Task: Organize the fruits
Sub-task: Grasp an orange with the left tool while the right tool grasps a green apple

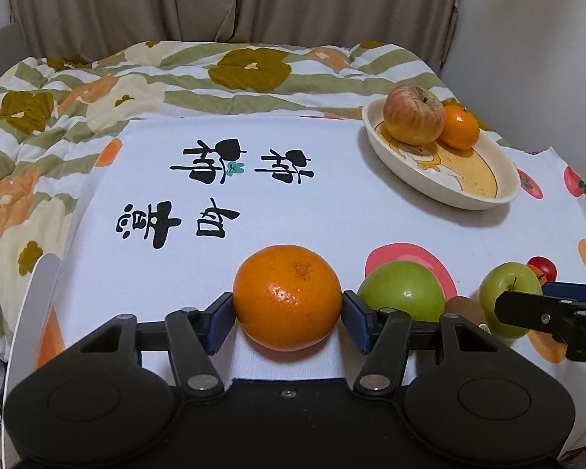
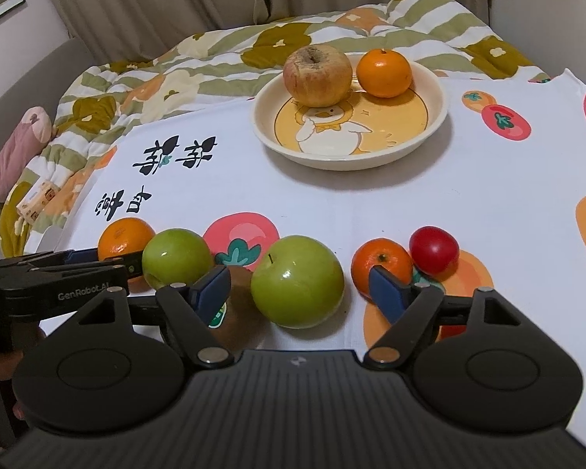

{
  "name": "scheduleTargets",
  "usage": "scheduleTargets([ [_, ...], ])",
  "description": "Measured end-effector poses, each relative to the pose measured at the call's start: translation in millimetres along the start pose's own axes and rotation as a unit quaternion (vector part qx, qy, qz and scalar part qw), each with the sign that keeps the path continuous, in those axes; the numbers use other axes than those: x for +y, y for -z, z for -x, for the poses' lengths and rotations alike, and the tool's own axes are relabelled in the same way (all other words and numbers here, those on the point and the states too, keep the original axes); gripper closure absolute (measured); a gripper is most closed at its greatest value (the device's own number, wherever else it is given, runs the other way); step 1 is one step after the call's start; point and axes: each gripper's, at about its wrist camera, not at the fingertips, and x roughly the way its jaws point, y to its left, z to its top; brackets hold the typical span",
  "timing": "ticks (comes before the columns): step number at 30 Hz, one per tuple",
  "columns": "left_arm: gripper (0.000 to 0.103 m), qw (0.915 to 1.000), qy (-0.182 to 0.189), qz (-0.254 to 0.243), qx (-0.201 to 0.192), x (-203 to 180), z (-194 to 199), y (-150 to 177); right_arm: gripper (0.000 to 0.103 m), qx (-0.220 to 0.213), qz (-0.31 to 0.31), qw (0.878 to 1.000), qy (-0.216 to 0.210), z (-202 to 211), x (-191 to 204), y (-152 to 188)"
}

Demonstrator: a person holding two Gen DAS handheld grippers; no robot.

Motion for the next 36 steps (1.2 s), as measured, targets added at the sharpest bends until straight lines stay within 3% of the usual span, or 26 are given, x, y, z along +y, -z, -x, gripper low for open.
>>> scheduleTargets([
  [9,0.04,0.9999,-0.015,-0.006,0.001,5.5,12.4,9.7,0.023,0.009,-0.006,1.0,0.0,-0.5,3.0,2.3],
  [22,0.04,0.9996,-0.026,0.003,-0.012,9.0,37.1,19.0,0.024,0.016,-0.034,0.999,-0.01,-14.5,-0.4,-1.2],
  [28,0.04,0.9994,-0.025,0.006,-0.023,7.0,51.6,20.3,0.031,0.012,-0.035,0.999,-0.009,-16.1,-1.8,-2.4],
  [36,0.04,0.9989,-0.024,0.009,-0.038,-1.2,74.4,18.1,0.032,-0.018,-0.02,1.0,-0.013,7.5,2.3,-10.0],
])
